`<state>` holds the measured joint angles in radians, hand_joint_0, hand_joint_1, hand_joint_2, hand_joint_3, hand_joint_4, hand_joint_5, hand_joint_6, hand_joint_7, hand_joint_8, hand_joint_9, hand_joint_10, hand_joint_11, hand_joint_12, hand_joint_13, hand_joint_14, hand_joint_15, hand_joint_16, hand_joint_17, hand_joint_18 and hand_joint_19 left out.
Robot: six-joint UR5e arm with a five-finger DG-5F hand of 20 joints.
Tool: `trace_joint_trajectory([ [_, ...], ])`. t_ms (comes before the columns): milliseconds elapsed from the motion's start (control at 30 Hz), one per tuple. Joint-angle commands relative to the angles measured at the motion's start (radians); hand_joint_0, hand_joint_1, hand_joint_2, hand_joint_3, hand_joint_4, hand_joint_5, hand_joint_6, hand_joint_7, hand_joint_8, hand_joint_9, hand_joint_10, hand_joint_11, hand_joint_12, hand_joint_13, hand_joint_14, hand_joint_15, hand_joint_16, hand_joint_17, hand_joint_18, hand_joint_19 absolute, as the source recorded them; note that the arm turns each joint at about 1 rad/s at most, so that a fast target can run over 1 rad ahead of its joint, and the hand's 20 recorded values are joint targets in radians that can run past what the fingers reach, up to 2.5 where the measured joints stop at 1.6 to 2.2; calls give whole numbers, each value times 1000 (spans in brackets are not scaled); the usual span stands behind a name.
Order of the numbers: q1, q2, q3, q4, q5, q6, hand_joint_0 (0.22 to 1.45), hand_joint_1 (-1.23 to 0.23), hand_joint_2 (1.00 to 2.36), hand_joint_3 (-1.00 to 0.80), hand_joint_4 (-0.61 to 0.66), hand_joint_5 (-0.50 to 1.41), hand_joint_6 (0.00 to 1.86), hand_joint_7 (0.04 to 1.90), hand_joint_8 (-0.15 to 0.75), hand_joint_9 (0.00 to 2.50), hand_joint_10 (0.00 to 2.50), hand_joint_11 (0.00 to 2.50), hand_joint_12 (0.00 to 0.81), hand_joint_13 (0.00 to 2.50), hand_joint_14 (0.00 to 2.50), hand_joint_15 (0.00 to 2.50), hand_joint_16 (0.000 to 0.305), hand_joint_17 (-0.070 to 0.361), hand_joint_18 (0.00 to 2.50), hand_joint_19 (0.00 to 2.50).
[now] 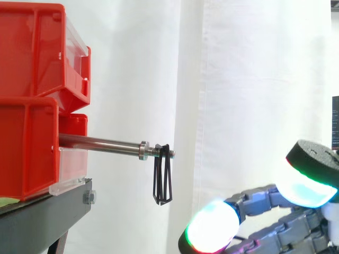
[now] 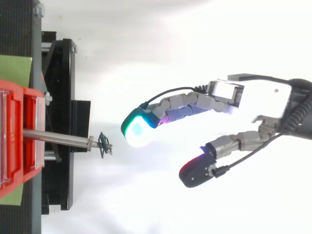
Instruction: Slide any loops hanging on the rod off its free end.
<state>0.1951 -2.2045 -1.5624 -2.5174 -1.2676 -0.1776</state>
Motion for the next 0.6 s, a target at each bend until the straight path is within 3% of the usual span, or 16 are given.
trace_joint_trajectory([
  [0,1,-32,1,48,2,7,552,-619,1000,-500,199,-208,501,653,275,524,0,0,274,456,0,0,36,80,440,208],
  [333,-2,-49,2,117,24,-2,554,-610,1000,-500,202,-204,501,651,280,540,0,0,271,467,0,0,35,80,441,213],
  [500,-2,-97,5,137,22,3,555,-605,1000,-500,203,-203,501,653,279,543,0,0,270,470,0,0,35,79,442,218],
  [567,-5,-133,36,166,20,10,555,-603,1000,-500,205,-202,501,651,280,544,0,0,270,470,0,0,35,79,442,219],
])
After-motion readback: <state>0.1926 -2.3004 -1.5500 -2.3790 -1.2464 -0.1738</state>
